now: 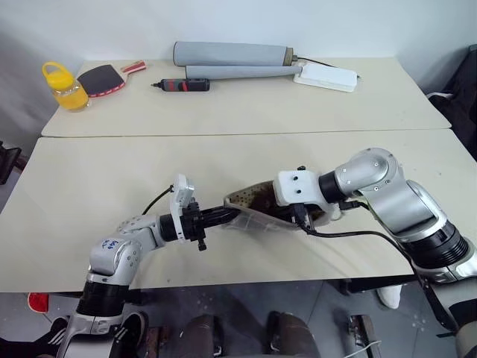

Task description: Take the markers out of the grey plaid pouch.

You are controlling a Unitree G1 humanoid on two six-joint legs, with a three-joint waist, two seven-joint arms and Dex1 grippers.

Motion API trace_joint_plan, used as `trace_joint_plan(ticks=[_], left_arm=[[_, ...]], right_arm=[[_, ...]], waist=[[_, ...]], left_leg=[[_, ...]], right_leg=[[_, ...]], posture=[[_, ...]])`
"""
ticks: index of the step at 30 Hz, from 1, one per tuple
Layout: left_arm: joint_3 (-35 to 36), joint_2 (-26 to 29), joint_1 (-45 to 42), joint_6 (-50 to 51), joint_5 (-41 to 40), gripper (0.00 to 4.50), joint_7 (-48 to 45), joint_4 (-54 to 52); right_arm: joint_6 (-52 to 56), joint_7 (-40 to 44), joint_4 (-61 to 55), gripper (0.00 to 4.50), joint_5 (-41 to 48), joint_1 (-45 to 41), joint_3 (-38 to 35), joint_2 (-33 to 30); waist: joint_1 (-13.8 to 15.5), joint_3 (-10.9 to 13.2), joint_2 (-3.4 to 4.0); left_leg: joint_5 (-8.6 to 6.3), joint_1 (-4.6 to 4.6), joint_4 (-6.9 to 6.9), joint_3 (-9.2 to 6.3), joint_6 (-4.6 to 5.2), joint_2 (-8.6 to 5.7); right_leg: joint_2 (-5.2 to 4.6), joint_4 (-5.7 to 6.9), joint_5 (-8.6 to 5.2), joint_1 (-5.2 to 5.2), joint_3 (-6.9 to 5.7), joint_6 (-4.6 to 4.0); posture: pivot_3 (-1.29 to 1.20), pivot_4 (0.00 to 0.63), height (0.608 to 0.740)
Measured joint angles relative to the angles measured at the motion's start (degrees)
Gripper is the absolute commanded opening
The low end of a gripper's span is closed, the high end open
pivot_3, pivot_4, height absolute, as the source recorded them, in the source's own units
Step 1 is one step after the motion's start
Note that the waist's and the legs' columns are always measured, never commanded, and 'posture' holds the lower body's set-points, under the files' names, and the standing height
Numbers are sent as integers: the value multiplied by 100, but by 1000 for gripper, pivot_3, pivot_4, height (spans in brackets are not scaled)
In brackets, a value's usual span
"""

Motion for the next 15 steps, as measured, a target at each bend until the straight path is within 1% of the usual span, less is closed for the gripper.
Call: trace_joint_plan(ticks=[3, 6, 15], left_arm=[[2, -16, 18, 0, -2, 0, 3, -22], [-18, -27, 85, 0, -1, 0, 11, -149], [-18, -68, 151, -2, 0, 0, 48, -169]], right_arm=[[-293, -123, 267, 641, -337, 51, 193, -24], [-437, -234, 459, 1565, -504, 147, 223, -33], [-499, -229, 468, 1565, -538, 245, 213, 21]], waist=[[-3, 0, 0], [-13, 0, 0], [-14, 0, 0]], left_leg=[[0, 0, 0, 0, 0, -1], [0, 0, 0, 2, 0, 0], [0, 1, 0, 1, 0, 1]], right_leg=[[0, 1, 0, 0, -1, 0], [0, 0, 0, -1, 0, 0], [1, 1, 0, 0, 1, 0]], posture=[[0, 150, 740], [0, 150, 740], [0, 150, 740]])
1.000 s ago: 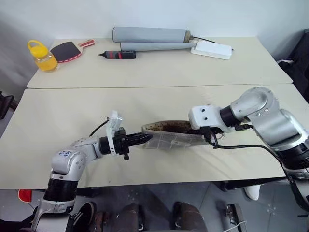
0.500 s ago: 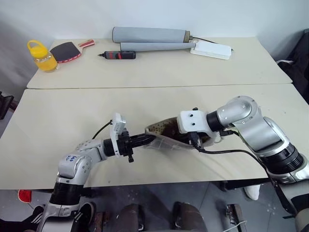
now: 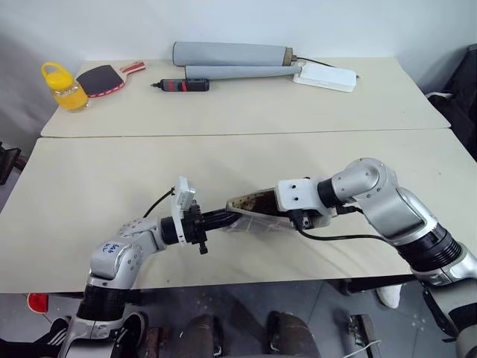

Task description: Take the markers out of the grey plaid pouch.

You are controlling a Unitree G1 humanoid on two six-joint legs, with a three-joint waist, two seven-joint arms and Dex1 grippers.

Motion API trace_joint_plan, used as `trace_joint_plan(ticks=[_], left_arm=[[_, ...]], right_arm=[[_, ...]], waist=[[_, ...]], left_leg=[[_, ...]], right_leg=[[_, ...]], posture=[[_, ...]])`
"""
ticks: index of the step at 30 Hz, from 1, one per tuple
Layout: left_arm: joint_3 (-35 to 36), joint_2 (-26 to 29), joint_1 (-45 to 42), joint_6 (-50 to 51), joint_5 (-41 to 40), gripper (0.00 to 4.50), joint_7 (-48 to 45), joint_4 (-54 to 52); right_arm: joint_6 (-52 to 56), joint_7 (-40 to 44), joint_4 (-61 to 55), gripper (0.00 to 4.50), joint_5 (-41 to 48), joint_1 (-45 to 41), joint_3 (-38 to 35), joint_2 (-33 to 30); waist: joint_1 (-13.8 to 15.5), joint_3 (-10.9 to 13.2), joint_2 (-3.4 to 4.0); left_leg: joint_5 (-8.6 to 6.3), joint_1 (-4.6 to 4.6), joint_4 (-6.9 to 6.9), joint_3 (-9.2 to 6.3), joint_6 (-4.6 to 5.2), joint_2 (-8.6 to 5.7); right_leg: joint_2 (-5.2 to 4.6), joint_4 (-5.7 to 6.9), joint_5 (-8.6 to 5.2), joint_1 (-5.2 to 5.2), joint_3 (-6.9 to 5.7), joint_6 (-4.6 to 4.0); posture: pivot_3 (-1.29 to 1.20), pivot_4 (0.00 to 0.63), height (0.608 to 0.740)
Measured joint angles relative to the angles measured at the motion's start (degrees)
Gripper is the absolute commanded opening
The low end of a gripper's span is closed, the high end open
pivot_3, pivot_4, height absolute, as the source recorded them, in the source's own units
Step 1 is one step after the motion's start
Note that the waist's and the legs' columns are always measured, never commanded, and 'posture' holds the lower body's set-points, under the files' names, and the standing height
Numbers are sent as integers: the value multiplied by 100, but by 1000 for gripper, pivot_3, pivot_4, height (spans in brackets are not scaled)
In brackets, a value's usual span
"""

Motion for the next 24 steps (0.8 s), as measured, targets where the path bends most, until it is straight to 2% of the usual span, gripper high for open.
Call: trace_joint_plan(ticks=[11, 16, 24], left_arm=[[-31, -42, 22, 0, 17, 0, 66, 1], [-40, -47, 34, 0, 17, 0, 90, 0], [-47, -50, 36, -2, 16, 0, 113, -20]], right_arm=[[-584, -231, 465, 1565, -470, 166, 196, 321], [-564, -152, 492, 522, -505, 164, 167, 368], [-412, 14, 433, 522, -306, 175, -98, 256]], waist=[[-28, -2, -4], [-31, -4, -6], [-9, -4, -6]], left_leg=[[1, 8, 0, 2, -1, -1], [1, 14, 0, 1, -1, 6], [0, 12, 0, 2, -1, 5]], right_leg=[[2, 7, 0, 3, 1, -1], [2, 8, -1, 7, 2, -1], [1, 6, -1, 7, 4, -1]], posture=[[0, 150, 740], [0, 150, 740], [0, 150, 740]])
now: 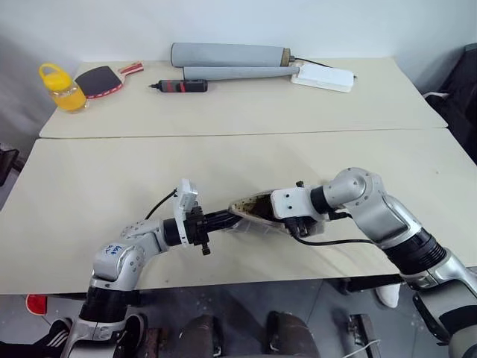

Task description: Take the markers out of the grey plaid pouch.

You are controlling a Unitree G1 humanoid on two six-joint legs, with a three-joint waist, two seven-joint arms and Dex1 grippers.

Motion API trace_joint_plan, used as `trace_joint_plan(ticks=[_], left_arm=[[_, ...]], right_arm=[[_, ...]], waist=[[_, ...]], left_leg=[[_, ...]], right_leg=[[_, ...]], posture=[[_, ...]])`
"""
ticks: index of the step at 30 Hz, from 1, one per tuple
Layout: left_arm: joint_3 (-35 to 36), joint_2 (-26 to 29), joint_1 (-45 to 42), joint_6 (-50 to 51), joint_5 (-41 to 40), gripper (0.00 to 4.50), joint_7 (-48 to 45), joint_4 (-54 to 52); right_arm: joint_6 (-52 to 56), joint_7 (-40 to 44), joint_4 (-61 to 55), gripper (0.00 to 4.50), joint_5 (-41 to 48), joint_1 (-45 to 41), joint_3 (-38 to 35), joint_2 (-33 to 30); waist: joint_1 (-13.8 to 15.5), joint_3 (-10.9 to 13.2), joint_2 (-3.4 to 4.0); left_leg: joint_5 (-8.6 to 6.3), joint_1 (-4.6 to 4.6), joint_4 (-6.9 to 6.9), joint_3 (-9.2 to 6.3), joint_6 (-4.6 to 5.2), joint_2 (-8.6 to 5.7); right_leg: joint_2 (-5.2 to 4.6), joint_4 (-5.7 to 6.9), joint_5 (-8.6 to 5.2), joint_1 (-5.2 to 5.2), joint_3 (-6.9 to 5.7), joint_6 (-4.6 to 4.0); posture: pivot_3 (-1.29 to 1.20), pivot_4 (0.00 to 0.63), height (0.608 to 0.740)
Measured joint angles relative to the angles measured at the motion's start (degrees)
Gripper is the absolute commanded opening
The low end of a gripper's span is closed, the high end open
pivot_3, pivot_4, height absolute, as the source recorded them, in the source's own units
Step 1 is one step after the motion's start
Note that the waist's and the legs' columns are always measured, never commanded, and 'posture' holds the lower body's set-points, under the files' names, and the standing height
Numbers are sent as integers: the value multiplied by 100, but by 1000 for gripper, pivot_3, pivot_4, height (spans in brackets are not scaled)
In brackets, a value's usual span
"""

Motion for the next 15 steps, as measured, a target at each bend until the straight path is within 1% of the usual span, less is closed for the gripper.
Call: trace_joint_plan(ticks=[3, 5, 9, 11, 15], left_arm=[[11, 0, 2, -52, 0, 0, 0, -3], [21, -4, -3, -100, -1, 0, 10, -7], [21, -36, -19, -161, 0, 0, 47, -11], [23, -66, -20, -238, 36, 0, 101, -5], [23, -254, -109, -398, 89, 0, 223, 4]], right_arm=[[437, 92, -151, 522, 450, 49, -390, -22], [663, 165, -296, 522, 762, 77, -685, -150], [882, 233, -514, 522, 1200, 178, -984, -299], [1201, 92, -634, 522, 1656, 243, -1288, -6], [1519, -124, -914, 522, 2149, 192, -1442, 323]], waist=[[18, 0, 0], [26, 0, 0], [20, 0, 0], [14, 0, 0], [12, 0, 0]], left_leg=[[0, -3, 0, -2, 0, 0], [-1, -5, 0, -4, 1, -1], [-1, -6, -1, -5, 1, -1], [-1, -6, -1, -4, 1, 0], [-1, -7, -2, -4, 1, 0]], right_leg=[[-1, -2, 0, -1, -1, 0], [-2, -5, 0, -1, -3, 0], [-2, -6, 0, -1, -5, 0], [-2, -5, 0, -2, -5, -1], [-2, -3, 1, -3, -4, -1]], posture=[[0, 150, 740], [0, 150, 740], [0, 150, 740], [0, 150, 740], [0, 150, 740]])
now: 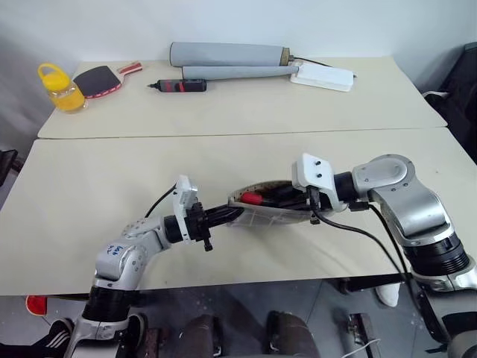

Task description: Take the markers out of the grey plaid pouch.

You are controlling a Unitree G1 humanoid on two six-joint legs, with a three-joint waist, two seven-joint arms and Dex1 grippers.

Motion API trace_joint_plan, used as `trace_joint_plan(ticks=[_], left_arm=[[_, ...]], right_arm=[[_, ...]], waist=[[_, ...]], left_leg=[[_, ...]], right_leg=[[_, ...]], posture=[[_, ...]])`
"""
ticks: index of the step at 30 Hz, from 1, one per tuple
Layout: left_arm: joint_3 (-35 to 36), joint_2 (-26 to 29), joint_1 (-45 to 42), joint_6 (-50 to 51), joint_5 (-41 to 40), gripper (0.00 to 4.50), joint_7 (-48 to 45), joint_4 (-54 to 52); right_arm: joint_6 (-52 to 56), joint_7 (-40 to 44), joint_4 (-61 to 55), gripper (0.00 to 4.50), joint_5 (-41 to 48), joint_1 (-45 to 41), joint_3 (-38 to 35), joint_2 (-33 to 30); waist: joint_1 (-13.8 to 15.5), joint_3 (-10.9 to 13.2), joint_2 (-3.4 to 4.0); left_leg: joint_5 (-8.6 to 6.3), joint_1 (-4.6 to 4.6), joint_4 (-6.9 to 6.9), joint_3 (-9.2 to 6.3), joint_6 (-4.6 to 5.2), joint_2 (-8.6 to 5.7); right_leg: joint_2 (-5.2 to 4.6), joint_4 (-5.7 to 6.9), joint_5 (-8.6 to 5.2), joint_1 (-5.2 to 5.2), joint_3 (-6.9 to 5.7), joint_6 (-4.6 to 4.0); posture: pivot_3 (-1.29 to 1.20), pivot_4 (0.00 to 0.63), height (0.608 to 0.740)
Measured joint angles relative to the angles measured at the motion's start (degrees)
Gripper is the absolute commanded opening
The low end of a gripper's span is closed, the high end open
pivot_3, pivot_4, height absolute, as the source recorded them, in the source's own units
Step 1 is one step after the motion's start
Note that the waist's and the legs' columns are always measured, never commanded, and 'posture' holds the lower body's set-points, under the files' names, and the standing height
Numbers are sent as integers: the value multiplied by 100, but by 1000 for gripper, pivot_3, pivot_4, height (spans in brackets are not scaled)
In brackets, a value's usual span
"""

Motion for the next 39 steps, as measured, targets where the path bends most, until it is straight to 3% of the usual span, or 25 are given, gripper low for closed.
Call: trace_joint_plan(ticks=[6, 10, 13, 18, 22, 24, 28, 32, 37, 38, 39], left_arm=[[43, 38, -35, -147, 84, 0, 29, 18], [45, -17, -163, -513, 375, 0, 209, 130], [210, 160, -452, -1211, 812, 0, 325, 481], [740, 1109, -823, -2783, 1917, 0, 560, 1677], [819, 1132, -903, -3741, 2553, 0, 960, 2350], [782, 1181, -988, -4284, 3065, 0, 1347, 2605], [690, 1560, -974, -5073, 3951, 0, 2048, 3011], [688, 1152, -628, -5001, 3904, 0, 2194, 3034], [675, 830, -279, -4673, 3660, 0, 2192, 2817], [680, 818, -245, -4602, 3578, 517, 2156, 2667], [681, 800, -198, -4531, 3492, 720, 2108, 2488]], right_arm=[[113, -219, -8, 522, 395, -175, -154, 68], [219, -627, -4, 522, 883, -527, -391, 721], [231, -954, 19, 522, 1196, -1020, -756, 943], [76, -1276, 453, 522, 1373, -1283, -1290, 948], [25, -1532, 751, 522, 1610, -1301, -1516, 1068], [-377, -1528, 958, 522, 1188, -1288, -1265, 822], [-1696, -1268, 1689, 522, -559, -720, -64, -339], [-2808, -1419, 2649, 522, -1728, -319, 773, -425], [-3504, -1672, 3148, 522, -1946, -288, 759, -174], [-3615, -1705, 3238, 522, -1961, -271, 762, -101], [-3725, -1735, 3343, 872, -1995, -244, 765, -39]], waist=[[12, 0, 0], [-20, 0, 0], [-12, 0, 0], [-7, -4, -6], [17, -3, -6], [12, -3, -7], [-6, -12, -21], [-93, -6, -12], [-178, -5, -15], [-175, -5, -14], [-168, -5, -14]], left_leg=[[0, -3, 0, -1, 2, -4], [1, -4, 0, 3, 0, -5], [1, -7, 1, 4, 0, -6], [-3, -8, -12, 7, 0, -13], [-4, -16, -16, 2, -1, -14], [-4, -17, -16, 4, -1, -22], [-6, -12, -24, 17, -3, -18], [-4, -15, -20, 18, -3, -16], [1, -12, -19, 15, -9, -11], [2, -12, -18, 15, -9, -8], [2, -12, -17, 14, -8, -1]], right_leg=[[-3, -3, 0, 0, -1, 1], [1, 11, 0, -10, 1, -1], [1, 14, 1, -15, 1, -1], [0, 9, 1, -20, -1, 0], [0, 12, 2, -23, -12, 1], [0, 10, 2, -23, -13, 2], [0, 6, 2, -24, -8, 3], [-1, 15, 2, -36, -2, 3], [8, 19, 1, -34, -7, 2], [7, 19, 1, -34, -6, 2], [4, 20, 1, -33, -4, 2]], posture=[[0, 150, 740], [0, 150, 740], [0, 150, 740], [0, 150, 740], [0, 150, 740], [0, 150, 740], [0, 150, 740], [0, 150, 740], [0, 150, 740], [0, 150, 740], [0, 150, 740]])
